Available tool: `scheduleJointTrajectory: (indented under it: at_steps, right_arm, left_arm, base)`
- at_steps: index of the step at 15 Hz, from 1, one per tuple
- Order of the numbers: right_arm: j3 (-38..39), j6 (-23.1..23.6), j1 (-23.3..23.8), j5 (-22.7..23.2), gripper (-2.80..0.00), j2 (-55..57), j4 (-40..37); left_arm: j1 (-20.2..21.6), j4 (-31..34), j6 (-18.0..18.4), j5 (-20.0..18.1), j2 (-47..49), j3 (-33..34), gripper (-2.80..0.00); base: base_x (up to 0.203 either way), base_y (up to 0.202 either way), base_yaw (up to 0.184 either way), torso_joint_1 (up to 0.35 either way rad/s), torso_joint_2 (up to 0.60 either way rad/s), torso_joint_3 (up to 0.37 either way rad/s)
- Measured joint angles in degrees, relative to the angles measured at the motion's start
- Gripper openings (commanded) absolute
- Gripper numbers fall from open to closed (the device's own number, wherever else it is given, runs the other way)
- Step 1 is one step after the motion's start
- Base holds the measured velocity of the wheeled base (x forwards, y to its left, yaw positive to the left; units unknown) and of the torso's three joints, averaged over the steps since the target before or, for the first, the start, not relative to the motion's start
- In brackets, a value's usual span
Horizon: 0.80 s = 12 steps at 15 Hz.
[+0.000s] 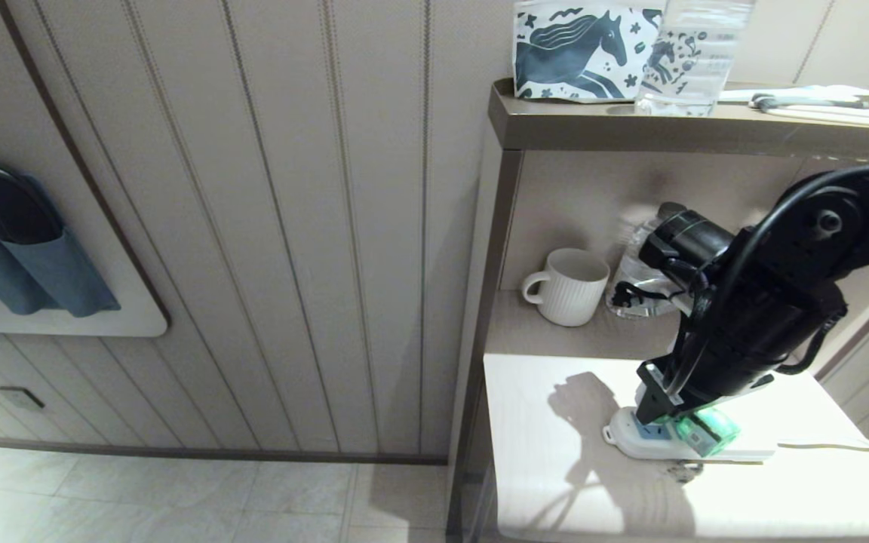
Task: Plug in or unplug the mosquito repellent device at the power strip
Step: Hold the socket with your left hand and unplug it with your right hand
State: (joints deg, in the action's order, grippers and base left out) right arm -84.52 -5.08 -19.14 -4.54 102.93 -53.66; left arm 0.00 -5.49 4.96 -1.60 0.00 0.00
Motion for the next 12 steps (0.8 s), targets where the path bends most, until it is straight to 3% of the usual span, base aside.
scheduleJointTrajectory:
  at_steps: [8,12]
  right_arm:
    - [-7.5,-8.7,-11.8,-0.1,-2.80,2.3,-0.5]
    - [-10.0,-9.4,-14.2,-0.2,-2.80,5.9,-0.5]
  left_arm:
    - [0.0,-0.1,0.0,0.0,0.0,0.0,-2.80]
    - [0.0,-0.1,-0.8,0.3,0.0,0.0,-2.80]
  base:
    - [0.000,0.000,0.000,0.000,0.00,0.000]
    - [0.000,0.000,0.000,0.000,0.00,0.000]
